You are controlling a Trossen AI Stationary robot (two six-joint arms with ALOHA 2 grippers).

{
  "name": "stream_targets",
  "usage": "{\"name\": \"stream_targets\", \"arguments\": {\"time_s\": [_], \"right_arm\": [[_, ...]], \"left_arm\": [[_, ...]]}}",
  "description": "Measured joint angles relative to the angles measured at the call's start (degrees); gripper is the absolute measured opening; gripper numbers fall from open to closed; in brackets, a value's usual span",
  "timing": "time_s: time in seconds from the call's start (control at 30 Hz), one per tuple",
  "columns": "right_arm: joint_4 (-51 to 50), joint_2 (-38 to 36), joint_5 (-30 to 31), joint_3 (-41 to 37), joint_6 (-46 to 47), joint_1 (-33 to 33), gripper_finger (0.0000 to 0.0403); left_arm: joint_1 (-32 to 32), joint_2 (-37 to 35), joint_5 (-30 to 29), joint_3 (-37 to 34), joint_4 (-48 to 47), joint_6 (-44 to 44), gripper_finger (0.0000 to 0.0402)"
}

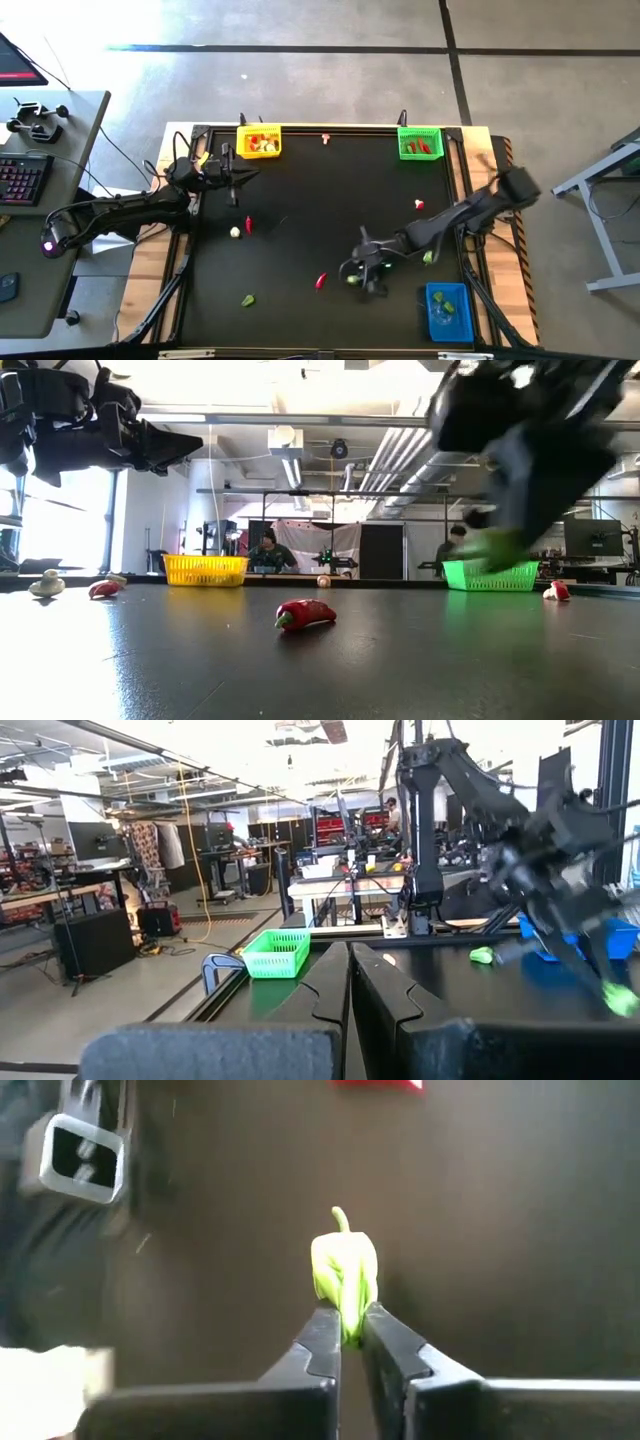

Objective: Sort produce into baskets
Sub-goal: Put the green bell pepper into the blue bin

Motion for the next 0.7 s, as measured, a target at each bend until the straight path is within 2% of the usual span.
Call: {"name": "stream_targets", "arguments": {"time_s": [0.13, 0.3, 0.47, 0.57, 0.7], "right_arm": [[-13.94, -9.34, -6.12, 0.00, 14.33, 3.25, 0.0006], [-25.15, -19.12, -10.75, 0.00, 34.60, 9.85, 0.0008], [-32.94, -23.75, -13.48, -0.11, 54.53, 18.74, 0.0007], [-36.93, -23.69, -16.51, -0.22, 60.17, 22.76, 0.0007], [-41.33, -23.69, -16.88, -0.22, 63.06, 24.94, 0.0007]], "left_arm": [[0.00, 0.00, 0.02, 0.00, -0.02, 0.00, 0.0000], [0.00, 0.00, 0.04, 0.00, -0.01, 0.00, 0.0000], [0.00, 0.00, 0.20, 0.00, -0.02, 0.00, 0.0000], [0.00, 0.00, 0.20, 0.00, -0.03, 0.31, 0.0000], [0.00, 0.00, 0.17, 0.00, 0.00, 0.95, 0.0000]]}}
